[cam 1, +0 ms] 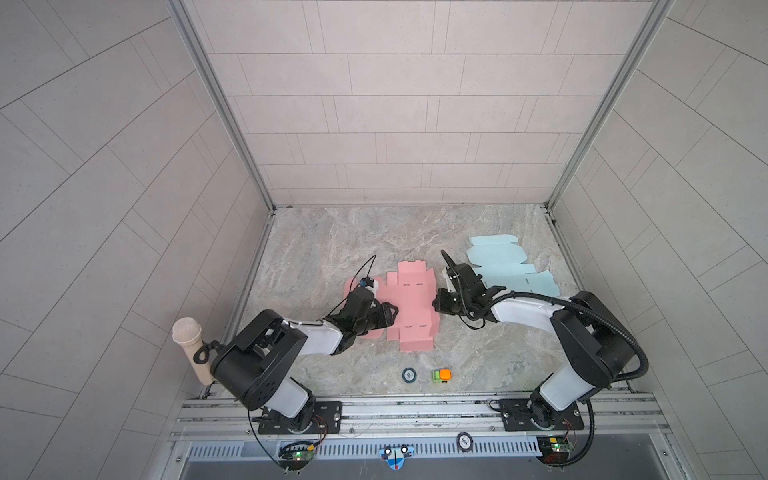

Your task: Fold the paper box

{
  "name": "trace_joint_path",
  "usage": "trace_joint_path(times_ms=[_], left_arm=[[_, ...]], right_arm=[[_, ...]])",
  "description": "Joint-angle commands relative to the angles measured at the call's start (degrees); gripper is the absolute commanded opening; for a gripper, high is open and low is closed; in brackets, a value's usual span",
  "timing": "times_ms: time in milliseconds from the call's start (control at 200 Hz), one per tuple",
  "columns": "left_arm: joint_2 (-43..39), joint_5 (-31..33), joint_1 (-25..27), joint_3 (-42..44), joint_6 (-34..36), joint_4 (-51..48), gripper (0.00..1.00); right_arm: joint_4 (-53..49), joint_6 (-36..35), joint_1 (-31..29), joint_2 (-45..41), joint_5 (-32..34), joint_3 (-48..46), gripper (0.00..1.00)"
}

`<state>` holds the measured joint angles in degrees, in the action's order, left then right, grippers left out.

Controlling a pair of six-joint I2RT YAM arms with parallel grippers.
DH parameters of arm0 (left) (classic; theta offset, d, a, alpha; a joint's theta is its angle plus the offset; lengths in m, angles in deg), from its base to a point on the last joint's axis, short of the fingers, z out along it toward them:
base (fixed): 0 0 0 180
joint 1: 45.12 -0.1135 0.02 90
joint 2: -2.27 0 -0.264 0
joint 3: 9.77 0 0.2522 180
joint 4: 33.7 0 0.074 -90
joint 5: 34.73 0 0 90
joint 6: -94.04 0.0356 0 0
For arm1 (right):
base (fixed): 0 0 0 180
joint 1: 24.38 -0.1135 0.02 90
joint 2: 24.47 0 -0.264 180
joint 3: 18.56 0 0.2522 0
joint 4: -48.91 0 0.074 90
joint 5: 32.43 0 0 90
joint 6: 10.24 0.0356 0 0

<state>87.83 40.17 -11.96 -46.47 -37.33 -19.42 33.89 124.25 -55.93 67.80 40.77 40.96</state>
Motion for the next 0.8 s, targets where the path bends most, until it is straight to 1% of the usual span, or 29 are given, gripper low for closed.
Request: trace_joint_path(times_ms=[0, 40, 170, 275, 360, 501, 576, 596, 676, 796], left_arm=[[-3.8, 1.4, -0.1, 1.0, 1.0, -8.9, 0.5], [-5.6, 1.5, -0.2, 0.8, 1.5, -10.6, 0.49], [-10.6, 1.7, -0.2, -1.2, 3.0, -16.0, 0.39], [-13.0, 1.2, -0.2, -3.1, 3.7, -18.7, 0.27], [-12.3, -0.8, -1.0, -5.3, 4.4, -19.3, 0.16], [-8.2, -4.6, -3.7, -10.1, 4.0, -17.1, 0.0], [-5.2, -6.2, -4.0, -13.6, 4.0, -16.1, 0.0], [-4.2, -6.3, -5.9, -14.8, 4.0, -16.1, 0.0], [0.0, -7.8, -7.2, -19.1, 3.5, -14.8, 0.0], [6.8, -9.7, -7.5, -25.7, 2.7, -13.4, 0.0]], right_arm=[[-9.9, -8.4, 0.2, -2.3, 5.9, 3.9, 0.06], [-12.7, -10.9, 0.1, -2.4, 6.7, 5.6, 0.05], [-20.2, -18.8, 0.1, -1.2, 8.9, 11.4, 0.04], [-23.3, -23.0, -0.3, 0.5, 8.8, 15.3, 0.03], [-24.9, -24.7, -0.8, 2.2, 8.3, 17.9, 0.02], [-25.5, -26.0, -2.3, 2.9, 7.3, 19.6, 0.01], [-25.9, -26.0, -3.3, 3.1, 7.3, 20.0, 0.01], [-25.9, -25.9, -3.5, 3.1, 7.3, 20.1, 0.0], [-25.9, -25.8, -4.6, 2.9, 7.6, 19.9, 0.0], [-25.4, -25.4, -6.1, 2.9, 8.2, 19.7, 0.0]])
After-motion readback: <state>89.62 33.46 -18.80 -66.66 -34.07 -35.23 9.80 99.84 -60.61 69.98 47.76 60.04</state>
